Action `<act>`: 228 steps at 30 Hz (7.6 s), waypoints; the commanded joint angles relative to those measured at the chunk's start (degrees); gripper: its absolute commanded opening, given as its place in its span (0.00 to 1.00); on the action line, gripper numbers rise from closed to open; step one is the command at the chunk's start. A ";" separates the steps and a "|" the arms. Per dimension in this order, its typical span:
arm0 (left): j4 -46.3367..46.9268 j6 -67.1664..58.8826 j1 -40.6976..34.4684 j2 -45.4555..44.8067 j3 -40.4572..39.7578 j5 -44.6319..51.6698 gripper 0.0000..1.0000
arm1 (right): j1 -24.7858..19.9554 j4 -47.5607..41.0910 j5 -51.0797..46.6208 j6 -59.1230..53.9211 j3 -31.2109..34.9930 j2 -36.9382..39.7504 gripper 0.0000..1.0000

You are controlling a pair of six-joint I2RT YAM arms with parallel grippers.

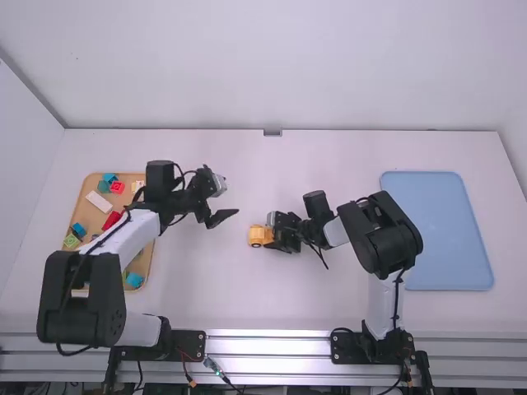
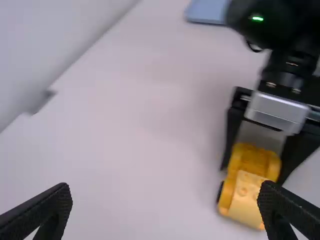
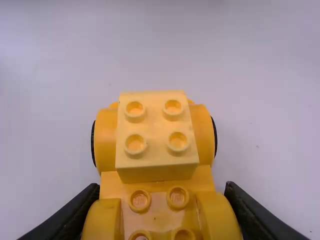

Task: Assemble lego blocks to make yellow taxi

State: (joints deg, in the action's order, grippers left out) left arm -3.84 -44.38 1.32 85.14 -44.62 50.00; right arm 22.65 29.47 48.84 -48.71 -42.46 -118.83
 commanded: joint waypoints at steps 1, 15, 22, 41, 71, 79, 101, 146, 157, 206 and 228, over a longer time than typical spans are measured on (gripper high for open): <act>0.61 13.22 2.62 -3.15 0.20 -6.51 0.99 | -0.24 0.28 -4.11 3.56 0.00 -0.48 0.69; 7.04 38.23 7.50 -7.32 -0.72 -38.58 0.99 | -1.18 -31.74 -24.81 -2.21 -1.90 21.53 0.99; 21.51 40.39 10.08 -4.92 -14.82 -42.82 0.99 | -4.72 -39.08 -26.18 -2.56 -2.49 32.48 0.99; 68.61 54.03 21.64 44.15 -81.81 -46.45 0.99 | -5.40 -38.93 -26.16 -2.58 -2.49 34.82 0.99; 62.69 96.30 22.03 54.21 -73.02 -48.59 0.87 | -5.29 -34.23 -26.23 2.27 -2.51 34.84 0.99; 61.37 101.98 21.94 54.21 -70.97 -51.17 0.60 | -5.35 -34.23 -26.18 3.91 -2.51 34.84 0.99; 60.59 101.57 21.94 54.21 -70.38 -50.97 0.28 | -5.35 -35.04 -26.18 3.91 -2.49 34.84 0.99; 84.00 66.64 -5.42 50.88 -107.80 -56.15 0.02 | -9.86 -25.40 -26.21 27.69 -2.54 38.14 0.99; 80.85 61.68 -18.49 50.88 -103.58 -57.13 0.02 | -17.53 -33.90 -26.99 30.58 -2.47 51.84 0.99; 33.55 4.13 -44.89 30.58 -35.87 -40.59 0.02 | -31.67 -44.96 -28.76 39.47 12.92 92.65 0.99; 31.36 1.07 -43.41 36.92 -38.95 -44.89 0.07 | -31.65 -44.85 -24.65 37.92 12.87 92.59 0.99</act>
State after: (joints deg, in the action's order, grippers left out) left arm 27.35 -42.76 -43.42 121.51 -82.76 5.26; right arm -9.02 -15.59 23.68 -10.85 -29.93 -26.44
